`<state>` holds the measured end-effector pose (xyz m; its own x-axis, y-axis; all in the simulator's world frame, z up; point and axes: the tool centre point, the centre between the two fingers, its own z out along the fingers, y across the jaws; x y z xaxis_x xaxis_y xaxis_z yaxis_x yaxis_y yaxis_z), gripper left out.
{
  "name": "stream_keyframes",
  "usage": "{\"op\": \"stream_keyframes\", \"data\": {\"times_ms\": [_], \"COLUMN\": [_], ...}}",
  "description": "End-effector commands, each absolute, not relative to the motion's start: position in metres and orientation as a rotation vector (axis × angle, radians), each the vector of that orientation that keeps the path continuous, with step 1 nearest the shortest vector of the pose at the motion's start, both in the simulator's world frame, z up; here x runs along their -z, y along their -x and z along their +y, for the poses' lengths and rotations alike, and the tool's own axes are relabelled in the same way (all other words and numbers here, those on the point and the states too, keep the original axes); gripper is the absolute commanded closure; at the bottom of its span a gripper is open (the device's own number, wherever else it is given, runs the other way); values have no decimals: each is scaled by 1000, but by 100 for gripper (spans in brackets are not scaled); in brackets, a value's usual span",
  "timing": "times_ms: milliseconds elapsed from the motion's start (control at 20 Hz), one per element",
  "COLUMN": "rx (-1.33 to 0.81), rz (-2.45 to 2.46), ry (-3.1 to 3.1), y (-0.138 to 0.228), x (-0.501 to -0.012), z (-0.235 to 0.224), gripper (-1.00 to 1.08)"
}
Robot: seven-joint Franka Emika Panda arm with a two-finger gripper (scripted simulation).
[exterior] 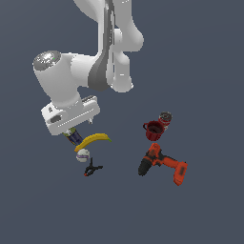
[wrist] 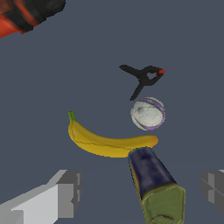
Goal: Pick up a designated object from a clutter of objects.
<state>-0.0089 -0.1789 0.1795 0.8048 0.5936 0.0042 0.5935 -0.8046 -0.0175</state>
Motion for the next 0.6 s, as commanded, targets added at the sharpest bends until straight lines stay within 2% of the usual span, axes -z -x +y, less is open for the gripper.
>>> {"op": "stream_keyframes", "data": {"times_ms": [0,550], "rx": [0,3], "rz": [-1034,-1255], "ry": [2949,2874], "y": [13,34], "x": [-171,-138], "z": [-191,-239], "gripper": [-92,-92]}}
